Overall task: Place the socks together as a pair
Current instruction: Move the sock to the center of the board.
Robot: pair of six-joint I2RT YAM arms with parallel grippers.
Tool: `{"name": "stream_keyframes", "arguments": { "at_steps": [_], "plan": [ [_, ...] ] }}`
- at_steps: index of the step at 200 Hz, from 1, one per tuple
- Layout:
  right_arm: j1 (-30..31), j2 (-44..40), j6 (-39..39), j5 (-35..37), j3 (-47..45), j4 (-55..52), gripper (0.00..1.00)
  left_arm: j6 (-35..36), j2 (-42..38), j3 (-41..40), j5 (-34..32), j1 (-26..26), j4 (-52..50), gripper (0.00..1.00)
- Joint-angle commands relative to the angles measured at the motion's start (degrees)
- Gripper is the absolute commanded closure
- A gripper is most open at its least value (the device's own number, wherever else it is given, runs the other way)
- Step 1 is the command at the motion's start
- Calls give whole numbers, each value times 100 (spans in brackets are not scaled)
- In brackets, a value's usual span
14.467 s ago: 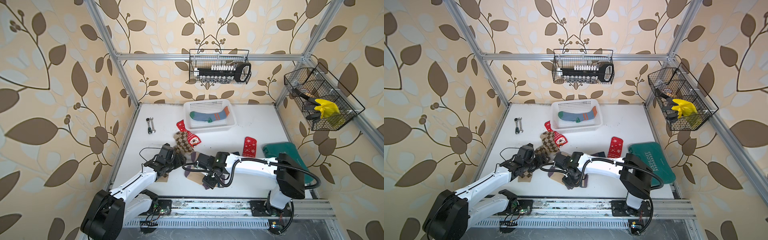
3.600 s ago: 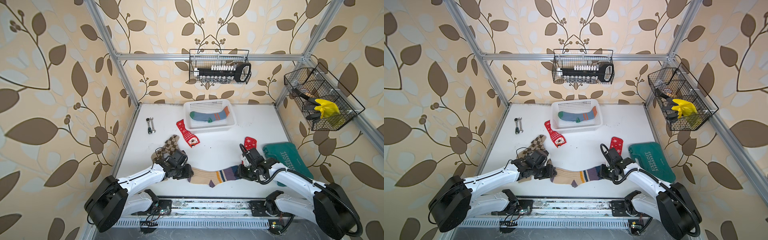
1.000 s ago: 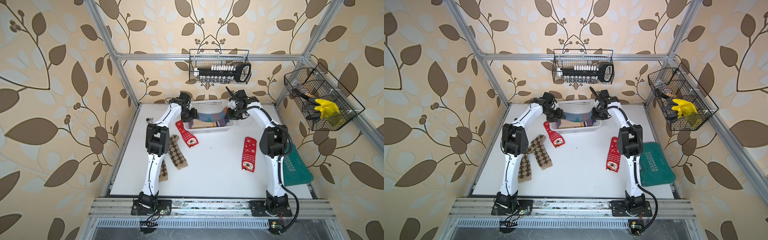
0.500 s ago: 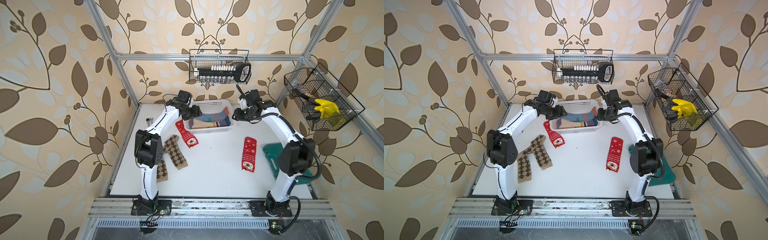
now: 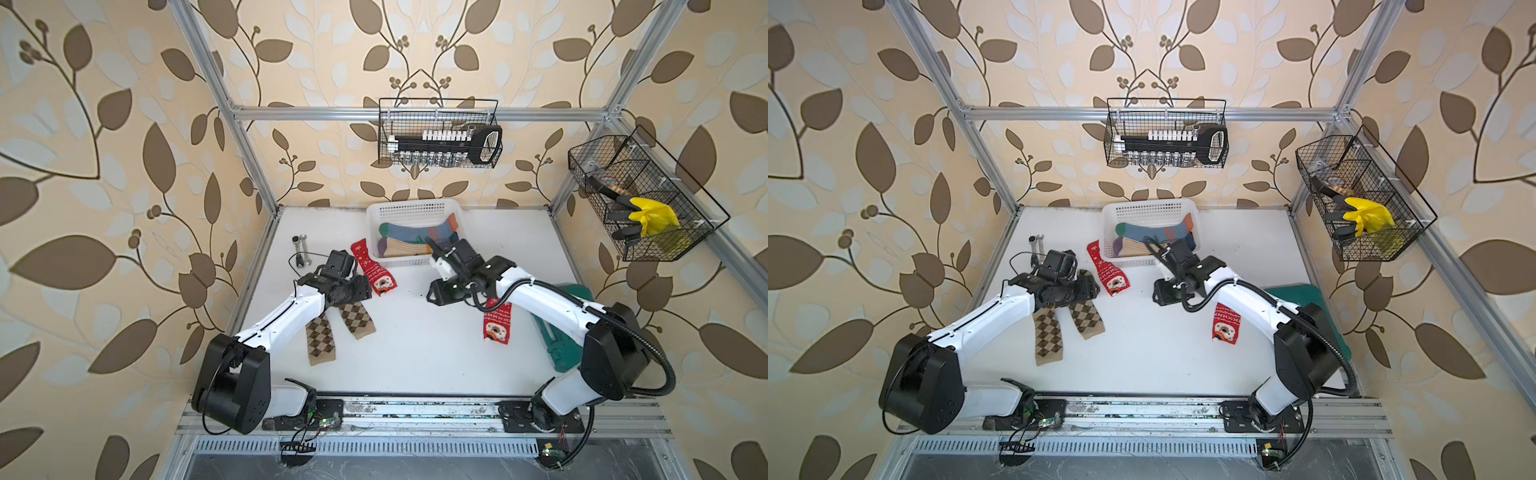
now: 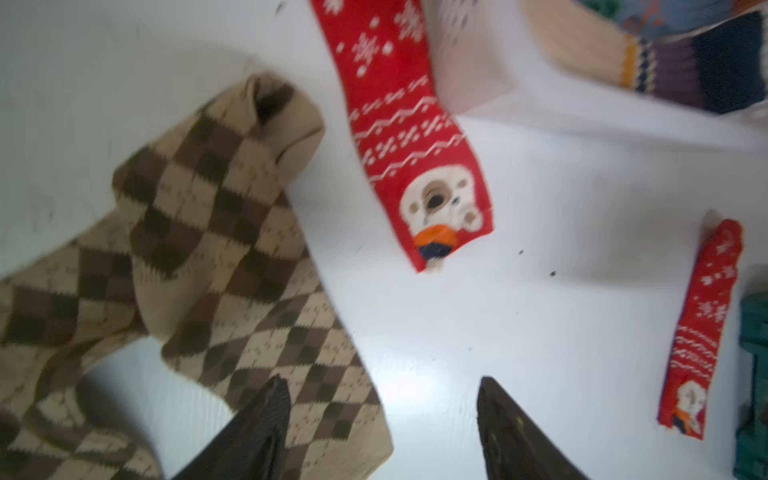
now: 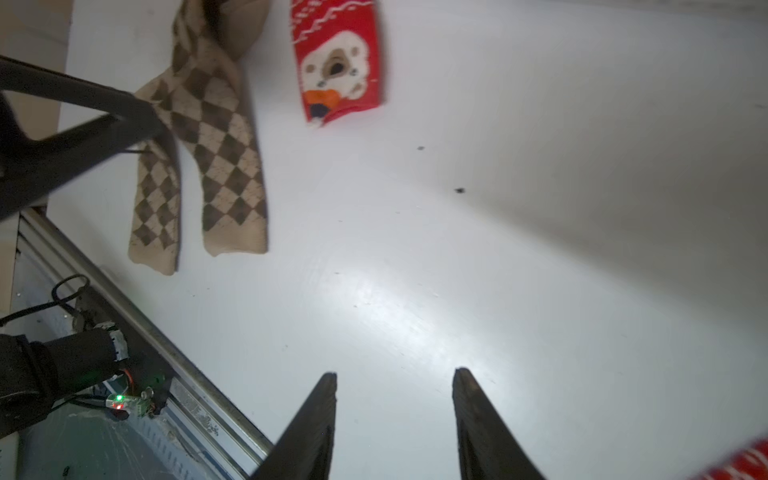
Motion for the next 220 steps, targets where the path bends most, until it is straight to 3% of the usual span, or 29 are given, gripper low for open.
{"name": "stream_keyframes", "arguments": {
  "at_steps": [1,32,99,158,182,220],
  "plan": [
    [655,699,525,-75,346,625,54,-329,-767,-553,-161,27,365,29],
    [1196,1565,794,-218,970,968,54,-636,-990,-1432,42,71,715,32],
    [1409,2495,1156,-240,1363,1385,50,-656,-725,-1547,534,255,883,38],
    [1671,2913,1268,-173,1465,1488,52,-697,-1238,-1799,485,307,883,35],
    [1777,3137,1251,-93,1679,1354,59,-707,-1382,-1863,462,308,888,34],
    [1797,3055,1106,239,1687,1073,91,-709,-1513,-1907,435,305,882,33]
  ]
}}
